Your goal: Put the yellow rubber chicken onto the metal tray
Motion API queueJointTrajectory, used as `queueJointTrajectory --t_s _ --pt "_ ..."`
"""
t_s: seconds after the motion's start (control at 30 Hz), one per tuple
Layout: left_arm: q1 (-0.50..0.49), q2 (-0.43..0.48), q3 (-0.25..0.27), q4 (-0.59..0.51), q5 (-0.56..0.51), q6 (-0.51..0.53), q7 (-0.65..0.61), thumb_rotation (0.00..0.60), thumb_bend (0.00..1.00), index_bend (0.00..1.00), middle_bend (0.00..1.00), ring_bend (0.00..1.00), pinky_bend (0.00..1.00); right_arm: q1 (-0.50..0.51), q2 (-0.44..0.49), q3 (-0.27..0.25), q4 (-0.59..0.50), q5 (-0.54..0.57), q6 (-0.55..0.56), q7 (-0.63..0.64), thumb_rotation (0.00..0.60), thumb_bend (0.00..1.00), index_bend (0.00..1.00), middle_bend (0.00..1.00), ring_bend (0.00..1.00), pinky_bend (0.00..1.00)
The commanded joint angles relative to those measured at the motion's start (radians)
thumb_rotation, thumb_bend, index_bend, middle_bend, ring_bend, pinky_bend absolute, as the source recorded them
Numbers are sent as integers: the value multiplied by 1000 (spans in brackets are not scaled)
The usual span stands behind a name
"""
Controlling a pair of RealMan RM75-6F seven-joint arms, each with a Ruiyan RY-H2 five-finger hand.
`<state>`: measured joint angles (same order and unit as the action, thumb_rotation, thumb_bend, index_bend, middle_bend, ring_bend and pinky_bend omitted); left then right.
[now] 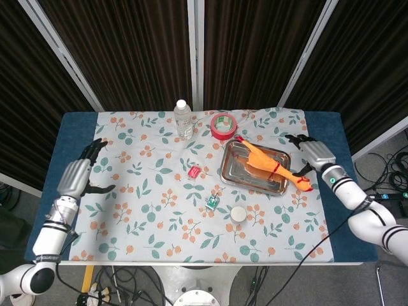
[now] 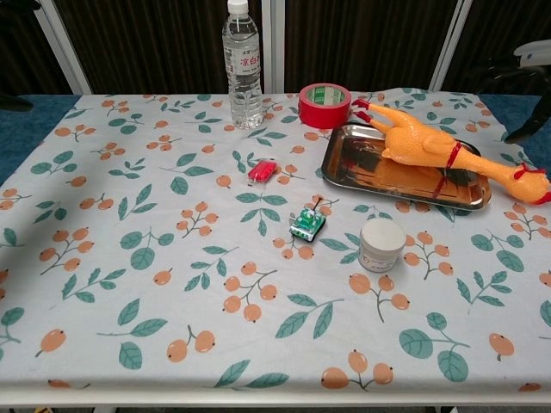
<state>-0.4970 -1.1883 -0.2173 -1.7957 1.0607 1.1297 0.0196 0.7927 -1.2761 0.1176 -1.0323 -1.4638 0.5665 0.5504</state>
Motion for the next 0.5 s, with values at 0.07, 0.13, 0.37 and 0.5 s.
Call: queueJointTrajectory --t_s 0.07,0.13,0.37,0.5 --pt "26 26 29 9 36 32 35 600 150 119 30 70 300 -130 180 -10 -240 6 206 -85 600 212 8 246 115 224" --pt "48 30 49 22 57 65 59 600 151 128 41 71 299 -192 236 -27 -329 0 294 -126 600 280 39 269 136 243" --pt "134 36 130 76 146 180 141 600 159 145 80 90 294 -396 314 -108 -503 -49 564 -239 600 327 84 200 82 246" --pt "195 15 173 105 210 262 159 600 159 146 81 90 280 -491 296 -143 -529 -71 689 -325 600 327 33 115 1 163"
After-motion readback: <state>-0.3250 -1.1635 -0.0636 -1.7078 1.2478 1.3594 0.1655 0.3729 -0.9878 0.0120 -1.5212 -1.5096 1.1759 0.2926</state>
